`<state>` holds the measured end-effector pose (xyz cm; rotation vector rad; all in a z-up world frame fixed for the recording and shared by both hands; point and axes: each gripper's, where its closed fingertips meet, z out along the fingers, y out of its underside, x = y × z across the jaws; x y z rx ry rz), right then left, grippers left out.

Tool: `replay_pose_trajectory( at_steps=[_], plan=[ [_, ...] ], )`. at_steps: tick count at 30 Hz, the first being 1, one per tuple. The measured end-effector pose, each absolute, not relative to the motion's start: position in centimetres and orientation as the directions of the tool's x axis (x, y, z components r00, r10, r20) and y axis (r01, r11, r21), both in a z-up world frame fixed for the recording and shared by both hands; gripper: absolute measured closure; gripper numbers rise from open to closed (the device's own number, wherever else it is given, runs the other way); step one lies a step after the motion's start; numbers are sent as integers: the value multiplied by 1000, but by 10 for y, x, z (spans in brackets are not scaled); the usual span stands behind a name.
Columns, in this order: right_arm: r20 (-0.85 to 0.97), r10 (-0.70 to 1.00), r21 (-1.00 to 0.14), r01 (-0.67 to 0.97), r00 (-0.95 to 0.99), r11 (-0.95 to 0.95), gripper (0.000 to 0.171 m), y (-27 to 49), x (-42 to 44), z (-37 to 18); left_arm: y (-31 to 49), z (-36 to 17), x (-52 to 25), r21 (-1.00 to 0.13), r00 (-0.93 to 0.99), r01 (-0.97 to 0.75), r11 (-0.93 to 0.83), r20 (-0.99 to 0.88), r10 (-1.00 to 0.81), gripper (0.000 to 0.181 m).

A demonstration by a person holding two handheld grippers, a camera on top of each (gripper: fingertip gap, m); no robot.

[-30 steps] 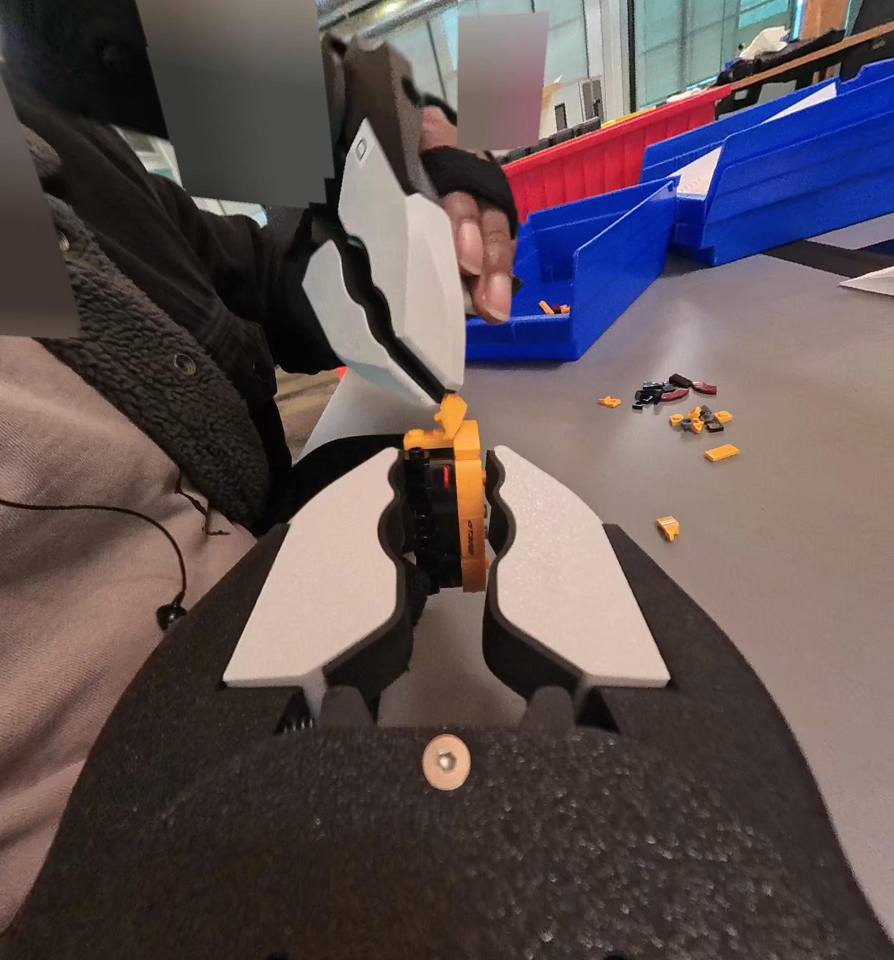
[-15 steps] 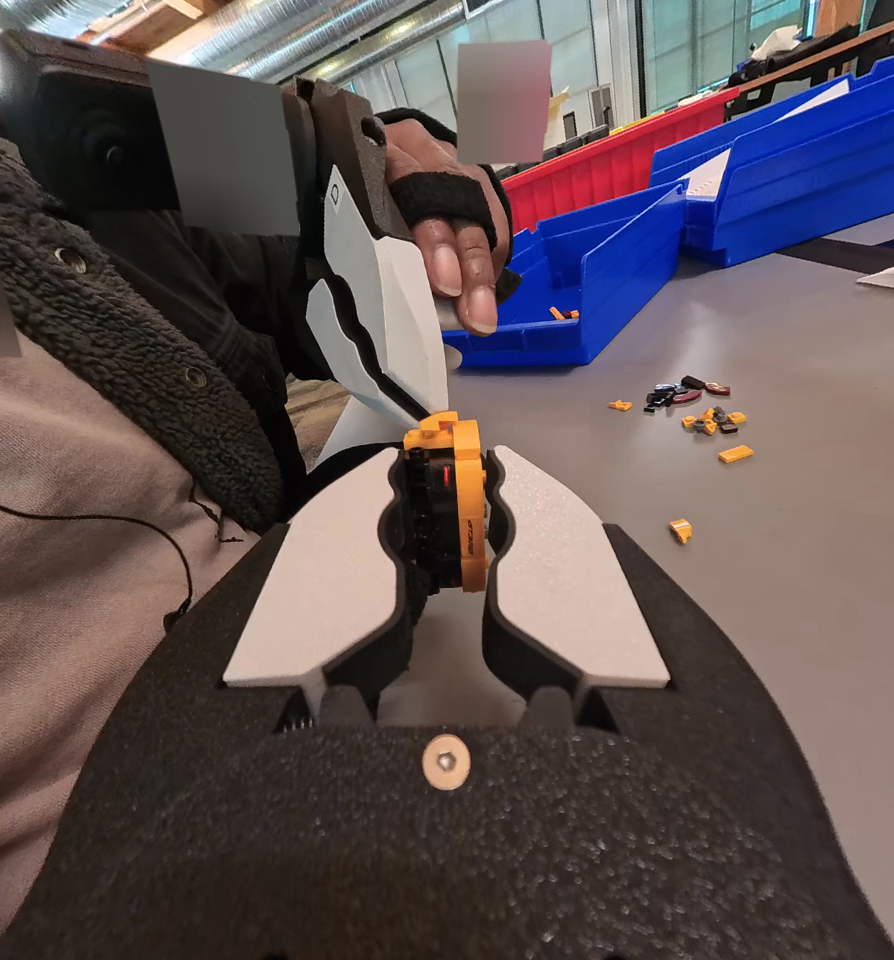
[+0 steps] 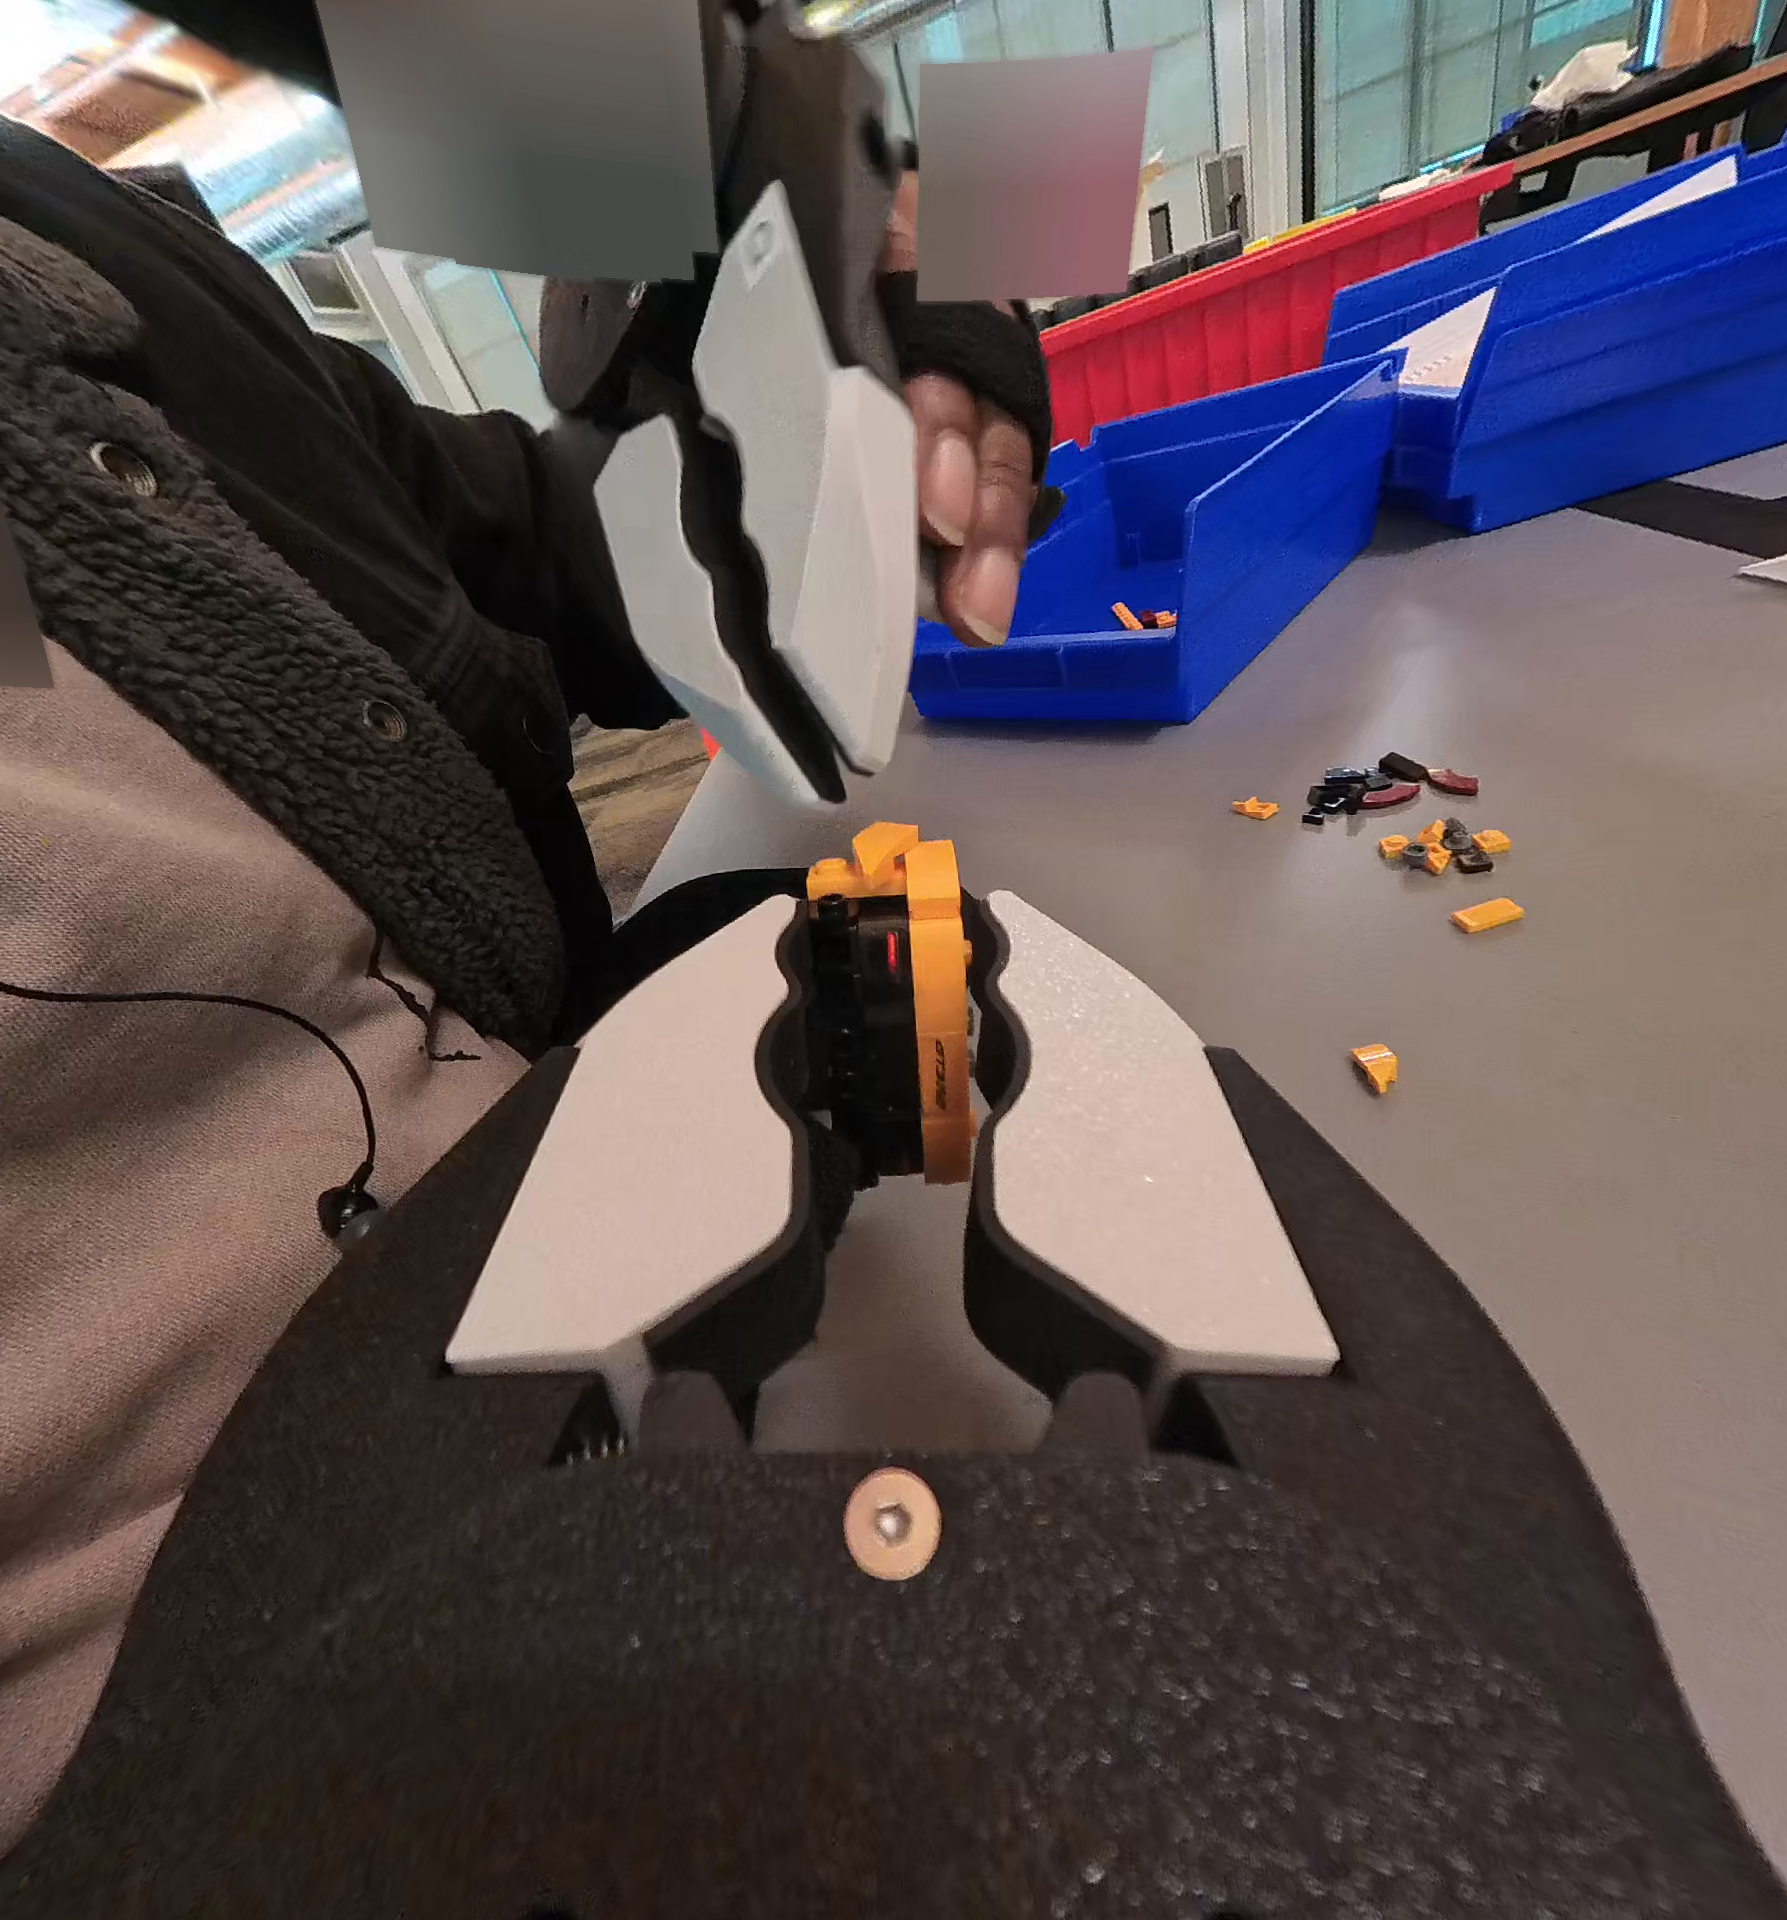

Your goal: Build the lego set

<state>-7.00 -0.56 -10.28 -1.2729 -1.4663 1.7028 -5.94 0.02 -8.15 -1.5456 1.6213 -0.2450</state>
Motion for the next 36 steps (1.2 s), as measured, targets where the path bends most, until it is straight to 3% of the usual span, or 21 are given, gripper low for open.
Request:
replay_pose_trajectory(
  at_steps=[8,18,36],
  plan=[
    [-278,868,-959,169,-412,-227,142,-9,-69,-103,-1,-83,-61,-773,163,-632,49,-194,-967,169],
    [-243,870,-966,190,-429,-176,142,-15,-69,-108,-8,-93,-57,-758,75,-650,54,-134,-988,169],
    [-209,910,-967,213,-357,-139,142,-6,-73,-116,0,-101,-56,-725,291,-676,-134,-94,-952,178]
  ],
)
